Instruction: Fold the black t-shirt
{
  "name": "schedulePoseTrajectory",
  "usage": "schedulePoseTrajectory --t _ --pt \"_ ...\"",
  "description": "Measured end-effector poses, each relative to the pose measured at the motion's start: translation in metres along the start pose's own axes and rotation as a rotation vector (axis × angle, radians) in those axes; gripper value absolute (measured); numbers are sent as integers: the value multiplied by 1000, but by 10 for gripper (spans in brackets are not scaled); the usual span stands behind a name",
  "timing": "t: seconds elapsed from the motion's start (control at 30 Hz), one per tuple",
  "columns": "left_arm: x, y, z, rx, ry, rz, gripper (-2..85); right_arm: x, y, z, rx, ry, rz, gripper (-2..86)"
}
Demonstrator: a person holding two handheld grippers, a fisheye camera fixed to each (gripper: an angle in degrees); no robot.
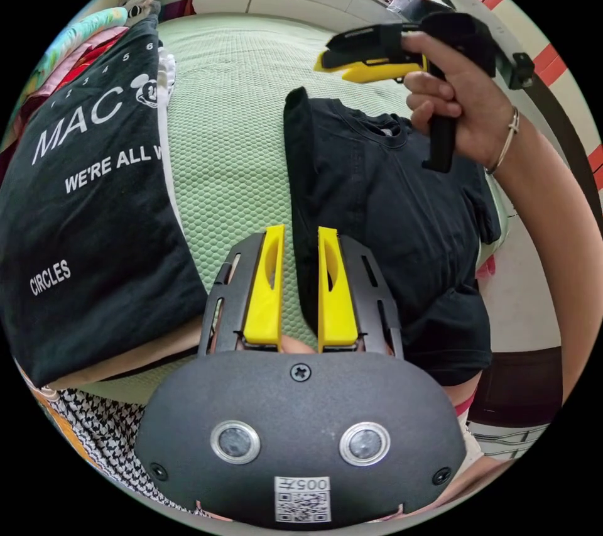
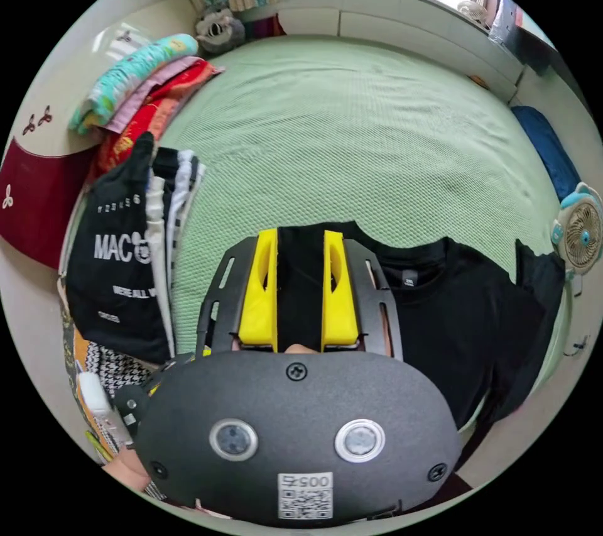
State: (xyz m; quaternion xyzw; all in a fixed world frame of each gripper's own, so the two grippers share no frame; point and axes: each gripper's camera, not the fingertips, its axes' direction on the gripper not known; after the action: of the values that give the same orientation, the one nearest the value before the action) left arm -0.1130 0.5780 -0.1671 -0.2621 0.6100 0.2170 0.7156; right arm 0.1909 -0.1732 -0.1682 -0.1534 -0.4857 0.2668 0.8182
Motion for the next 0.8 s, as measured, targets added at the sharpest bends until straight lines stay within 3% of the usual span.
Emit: schedulePoseTrajectory --t 0.17,0.3,0.37,0.5,0.63,0.8 --pt "0 -8 3 -21 -2 -10 80 -27 -15 13 -57 -40 -78 109" --pt "-3 -14 6 -26 5 -20 38 -36 -15 52 -164 62 -68 72" --pt "-4 -16 6 -36 3 -7 29 -36 -9 63 -134 102 -61 5" --pt "-13 -20 0 -7 6 -37 14 -39 -10 55 -39 6 -62 -9" --pt "-31 -25 -12 93 35 -151 11 -56 -30 47 10 62 -94 -11" --pt "-36 -35 -23 171 -88 -187 15 -83 -59 52 42 45 -128 -10"
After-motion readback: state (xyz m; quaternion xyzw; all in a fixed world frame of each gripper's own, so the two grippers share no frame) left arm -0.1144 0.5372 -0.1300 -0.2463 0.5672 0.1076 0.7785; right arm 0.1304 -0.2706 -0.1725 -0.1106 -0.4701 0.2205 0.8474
